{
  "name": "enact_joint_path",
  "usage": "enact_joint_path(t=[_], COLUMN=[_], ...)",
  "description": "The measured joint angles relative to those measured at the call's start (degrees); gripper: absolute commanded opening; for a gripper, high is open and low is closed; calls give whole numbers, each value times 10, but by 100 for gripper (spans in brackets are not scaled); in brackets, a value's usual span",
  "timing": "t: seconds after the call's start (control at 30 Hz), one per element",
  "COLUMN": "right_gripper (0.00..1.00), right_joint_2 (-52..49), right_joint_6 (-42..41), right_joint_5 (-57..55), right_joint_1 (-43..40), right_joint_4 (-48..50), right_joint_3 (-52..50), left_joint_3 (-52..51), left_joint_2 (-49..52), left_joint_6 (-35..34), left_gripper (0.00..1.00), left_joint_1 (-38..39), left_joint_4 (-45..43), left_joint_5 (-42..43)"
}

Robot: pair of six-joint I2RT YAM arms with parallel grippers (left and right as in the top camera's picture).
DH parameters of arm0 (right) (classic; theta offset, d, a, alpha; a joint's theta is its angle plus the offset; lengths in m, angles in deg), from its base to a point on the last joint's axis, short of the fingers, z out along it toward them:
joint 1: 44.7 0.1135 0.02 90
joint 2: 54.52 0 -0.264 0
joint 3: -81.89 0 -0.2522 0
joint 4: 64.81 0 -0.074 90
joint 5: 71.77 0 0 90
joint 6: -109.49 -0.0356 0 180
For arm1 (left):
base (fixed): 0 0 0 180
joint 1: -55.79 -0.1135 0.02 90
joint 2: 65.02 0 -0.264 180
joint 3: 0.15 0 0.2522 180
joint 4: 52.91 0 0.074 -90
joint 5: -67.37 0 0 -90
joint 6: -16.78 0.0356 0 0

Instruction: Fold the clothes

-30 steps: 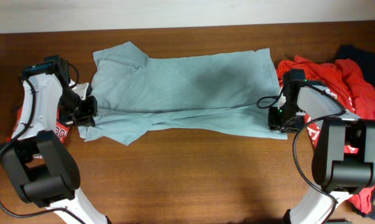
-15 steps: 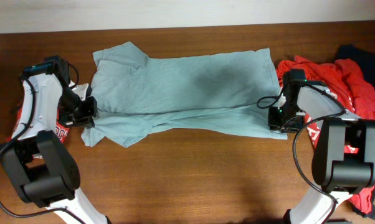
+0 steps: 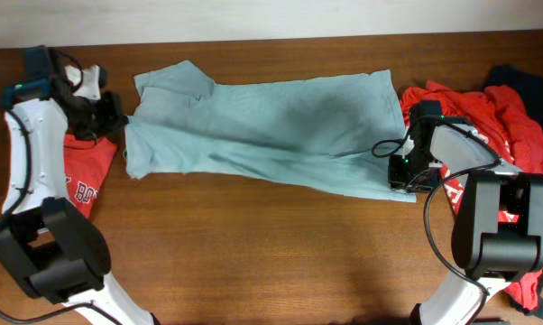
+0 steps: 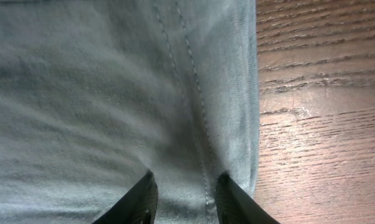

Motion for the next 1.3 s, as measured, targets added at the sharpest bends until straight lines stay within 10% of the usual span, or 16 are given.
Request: enact_joint_path(t=[0.77, 1.3], right_gripper=[36, 42], right_joint_2=[0, -3], right_joint_6=[0, 0], right_joint_5=[0, 19], right_joint_1=[0, 0], right_joint_4=[0, -31], right_joint_3=[0, 80], left_joint_3=[0, 2], left_joint_2=[17, -155], left_joint_6=[-17, -17], left_gripper=[0, 0], left_joint_1=[25, 25], left_joint_4=[73, 221], left_joint_5=[92, -35])
